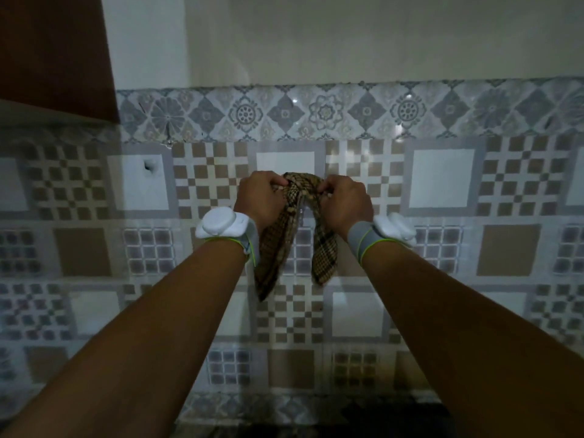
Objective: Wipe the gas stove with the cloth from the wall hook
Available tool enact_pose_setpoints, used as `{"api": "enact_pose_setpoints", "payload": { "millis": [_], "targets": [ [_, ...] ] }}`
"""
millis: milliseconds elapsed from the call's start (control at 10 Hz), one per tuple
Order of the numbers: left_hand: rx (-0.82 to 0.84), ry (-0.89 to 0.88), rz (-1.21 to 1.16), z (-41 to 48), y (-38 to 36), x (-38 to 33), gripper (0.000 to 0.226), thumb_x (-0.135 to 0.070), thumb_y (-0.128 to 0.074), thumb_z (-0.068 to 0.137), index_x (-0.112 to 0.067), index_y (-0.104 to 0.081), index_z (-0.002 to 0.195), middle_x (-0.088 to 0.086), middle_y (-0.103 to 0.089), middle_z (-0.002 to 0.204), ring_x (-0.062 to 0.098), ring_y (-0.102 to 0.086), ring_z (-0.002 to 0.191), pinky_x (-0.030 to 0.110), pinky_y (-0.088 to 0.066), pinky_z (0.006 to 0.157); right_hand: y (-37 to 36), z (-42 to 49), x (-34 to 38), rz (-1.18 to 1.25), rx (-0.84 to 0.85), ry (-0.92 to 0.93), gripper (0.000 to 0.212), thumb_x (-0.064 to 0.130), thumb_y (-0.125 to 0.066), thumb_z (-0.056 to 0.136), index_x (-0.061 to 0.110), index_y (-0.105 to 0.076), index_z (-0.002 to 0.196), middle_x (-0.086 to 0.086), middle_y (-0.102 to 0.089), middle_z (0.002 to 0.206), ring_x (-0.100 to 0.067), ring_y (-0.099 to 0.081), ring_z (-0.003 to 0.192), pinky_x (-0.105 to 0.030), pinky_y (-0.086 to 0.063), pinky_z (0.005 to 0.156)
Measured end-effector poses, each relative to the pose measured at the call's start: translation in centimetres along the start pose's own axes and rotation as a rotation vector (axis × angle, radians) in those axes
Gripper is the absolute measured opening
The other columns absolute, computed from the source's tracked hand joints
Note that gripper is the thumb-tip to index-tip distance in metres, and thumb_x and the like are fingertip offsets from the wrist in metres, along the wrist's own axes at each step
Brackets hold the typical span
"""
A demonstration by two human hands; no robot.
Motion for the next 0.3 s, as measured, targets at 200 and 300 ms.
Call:
{"api": "enact_pose_setpoints", "payload": {
  "millis": [200,300],
  "targets": [
    [0.123,0.083,0.002,-3.8,-0.8,0.5,0.020,-0.021,-0.057,0.083,-0.020,-0.073,0.095,0.007,-0.073,0.107,0.028,-0.064,0.105,0.024,-0.047,0.094,0.1,-2.2,-0.9,0.048,0.137,-0.059,0.024,0.030,-0.056,0.084,0.020,-0.075,0.095,-0.005,-0.072,0.105,-0.026,-0.065,0.099,-0.030,-0.054,0.087],
    [0.108,0.099,0.024,-5.1,0.2,-0.8,0.020,-0.021,-0.056,0.084,-0.018,-0.074,0.092,0.008,-0.074,0.105,0.029,-0.064,0.105,0.033,-0.051,0.096,2.1,-3.3,-1.2,0.040,0.176,-0.113,0.038,0.042,-0.054,0.085,0.011,-0.074,0.094,-0.010,-0.072,0.109,-0.029,-0.065,0.105,-0.032,-0.055,0.092]
  ]
}}
Point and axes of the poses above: each hand's wrist, its own z-axis towards the middle knuckle, its own y-axis out of the back of the hand, x = y × z, the point moved 6 cm from there along z, towards the middle knuckle
